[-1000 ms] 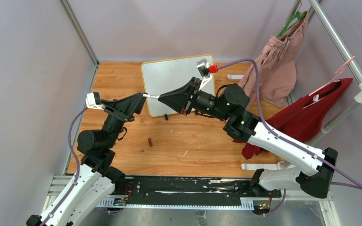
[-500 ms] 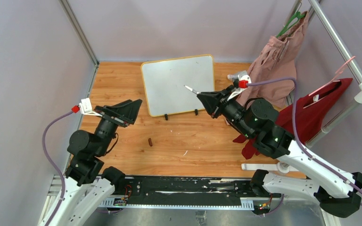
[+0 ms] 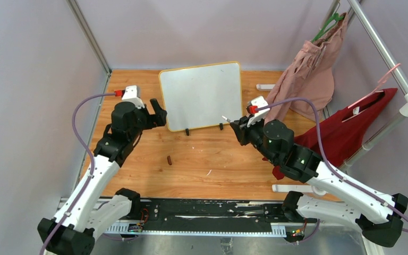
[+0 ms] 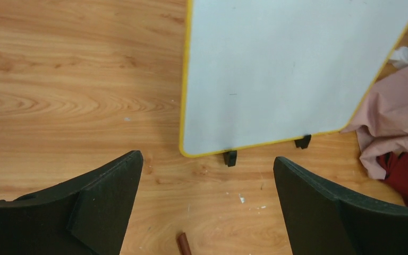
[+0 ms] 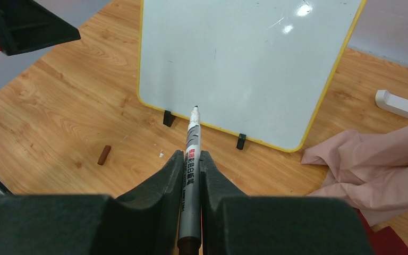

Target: Write a sentence on the whiteboard

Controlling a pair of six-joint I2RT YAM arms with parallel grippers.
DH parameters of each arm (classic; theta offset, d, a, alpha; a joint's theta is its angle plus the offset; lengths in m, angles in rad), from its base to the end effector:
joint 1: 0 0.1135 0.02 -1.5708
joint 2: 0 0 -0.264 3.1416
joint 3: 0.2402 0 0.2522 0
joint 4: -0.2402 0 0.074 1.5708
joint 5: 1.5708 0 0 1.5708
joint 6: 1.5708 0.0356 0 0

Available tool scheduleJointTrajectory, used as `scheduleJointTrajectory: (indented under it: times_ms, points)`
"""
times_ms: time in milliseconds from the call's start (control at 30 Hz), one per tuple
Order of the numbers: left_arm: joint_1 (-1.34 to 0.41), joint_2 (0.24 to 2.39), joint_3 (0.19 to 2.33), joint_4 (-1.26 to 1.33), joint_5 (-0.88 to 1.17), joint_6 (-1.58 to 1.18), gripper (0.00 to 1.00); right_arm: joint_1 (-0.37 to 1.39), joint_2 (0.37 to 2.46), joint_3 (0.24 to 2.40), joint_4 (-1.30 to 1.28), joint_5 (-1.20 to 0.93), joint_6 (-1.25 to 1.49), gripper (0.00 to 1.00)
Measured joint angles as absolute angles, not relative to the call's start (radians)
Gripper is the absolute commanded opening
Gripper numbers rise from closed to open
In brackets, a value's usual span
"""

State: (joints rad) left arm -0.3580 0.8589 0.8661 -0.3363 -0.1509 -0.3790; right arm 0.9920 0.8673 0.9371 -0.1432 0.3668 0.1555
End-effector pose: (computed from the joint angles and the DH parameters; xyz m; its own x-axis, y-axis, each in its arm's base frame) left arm 0.1849 -0.0635 0.3398 -0.3601 -0.2558 -0.8972 0.0861 0.9485 -0.3050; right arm 0.1181 0.1574 0.3839 -0.1304 0.0648 -0.9893 -0.5725 0.8098 0.1285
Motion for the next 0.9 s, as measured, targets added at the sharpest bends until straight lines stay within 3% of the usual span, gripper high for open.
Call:
scheduleJointTrajectory:
  times_ms: [133,567,900]
  points:
    - [-0.255,0.896,0.823,-0.287,-0.038,-0.434,1.0,0.992,0.856,0.929,-0.144,0.361,0.148,0.0]
    - [-0.257,0.923,0.694,-0.182,0.092,-0.476,1.0,0.992,0.876,0.863,-0.071,0.343,0.136,0.0]
    - [-0.5,0.927,0.577,-0.145,-0.017,-0.55,0.79,0.992,0.927,0.833,-0.016,0.421,0.162,0.0]
